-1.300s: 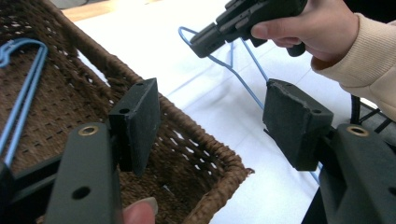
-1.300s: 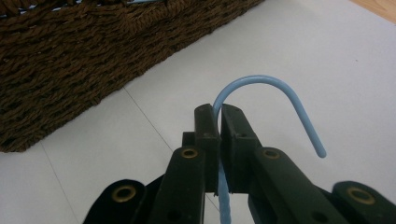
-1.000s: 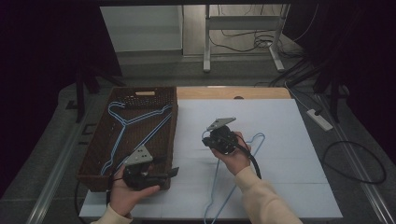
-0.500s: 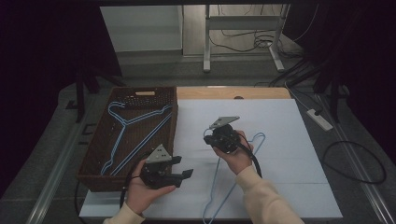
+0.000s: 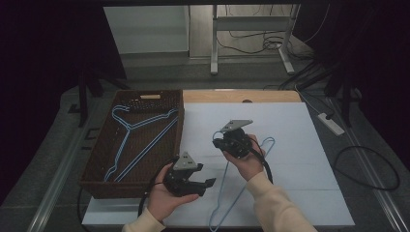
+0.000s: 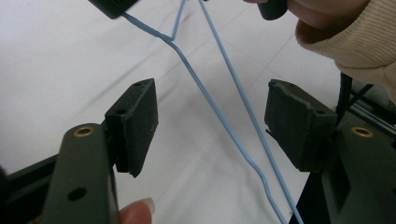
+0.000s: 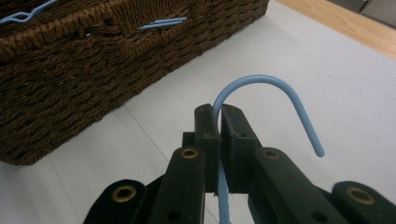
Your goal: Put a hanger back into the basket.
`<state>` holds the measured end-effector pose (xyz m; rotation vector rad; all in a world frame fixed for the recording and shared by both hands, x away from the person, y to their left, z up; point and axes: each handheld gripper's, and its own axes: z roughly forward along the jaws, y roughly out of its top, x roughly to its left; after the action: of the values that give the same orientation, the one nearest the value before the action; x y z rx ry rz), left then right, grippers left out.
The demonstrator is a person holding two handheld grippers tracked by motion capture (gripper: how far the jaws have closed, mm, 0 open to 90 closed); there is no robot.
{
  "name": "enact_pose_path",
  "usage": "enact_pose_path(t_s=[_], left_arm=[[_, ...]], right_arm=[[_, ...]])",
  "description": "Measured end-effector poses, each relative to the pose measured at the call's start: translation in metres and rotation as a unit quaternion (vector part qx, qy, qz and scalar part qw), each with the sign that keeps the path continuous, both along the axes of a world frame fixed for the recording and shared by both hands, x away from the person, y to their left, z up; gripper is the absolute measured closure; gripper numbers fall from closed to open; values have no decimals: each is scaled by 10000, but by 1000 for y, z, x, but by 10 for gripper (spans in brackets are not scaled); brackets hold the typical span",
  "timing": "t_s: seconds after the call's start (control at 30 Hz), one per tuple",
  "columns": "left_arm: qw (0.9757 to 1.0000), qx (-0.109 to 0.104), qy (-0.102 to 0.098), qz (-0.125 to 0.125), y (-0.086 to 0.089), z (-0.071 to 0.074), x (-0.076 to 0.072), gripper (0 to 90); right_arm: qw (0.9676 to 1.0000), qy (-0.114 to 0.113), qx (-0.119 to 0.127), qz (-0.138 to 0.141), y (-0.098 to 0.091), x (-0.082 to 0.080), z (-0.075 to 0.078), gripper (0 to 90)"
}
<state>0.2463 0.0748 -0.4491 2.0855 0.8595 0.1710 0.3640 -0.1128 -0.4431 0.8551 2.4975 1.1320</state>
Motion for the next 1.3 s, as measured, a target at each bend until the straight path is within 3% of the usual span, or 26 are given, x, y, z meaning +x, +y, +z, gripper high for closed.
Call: enact_pose_path(t_s=[0.2,0.33,0.43,0.57,0.7,0.87,0.9,1.0,1.1,1.2,1.27,1.3], left_arm=[[9994,177,286,-94,-22,-18,6,319],[9986,227,476,-81,-31,-28,12,320],[9979,152,625,-35,-37,-35,17,325],[9972,229,717,-40,-43,-42,21,341],[9963,258,816,-20,-47,-49,26,430],[9934,120,1145,-11,-49,-58,34,563],[9925,61,1222,-37,-50,-59,35,646],[9911,-70,1328,-70,-50,-60,38,766],[9908,-147,1348,9,-50,-58,38,781],[9910,-190,1322,122,-50,-56,37,802],[9906,-234,1339,142,-49,-56,38,807],[9905,-256,1345,154,-49,-55,38,818]], right_arm=[[10000,-47,32,-9,-1,-1,2,865],[10000,-64,54,-18,-2,-2,3,865],[9999,-93,74,-23,-3,-2,4,865],[9999,-107,92,-34,-4,-2,4,865],[9998,-133,145,-58,-5,-3,4,865],[9997,-147,184,-62,-6,-3,5,865],[9996,-171,206,-60,-7,-3,5,865],[9995,-171,257,-66,-9,-4,6,864],[9991,-206,350,-80,-13,-5,7,858],[9981,-277,543,-37,-21,-9,10,739],[9978,-297,594,-12,-23,-11,10,706],[9969,-383,685,-21,-29,-16,12,636]])
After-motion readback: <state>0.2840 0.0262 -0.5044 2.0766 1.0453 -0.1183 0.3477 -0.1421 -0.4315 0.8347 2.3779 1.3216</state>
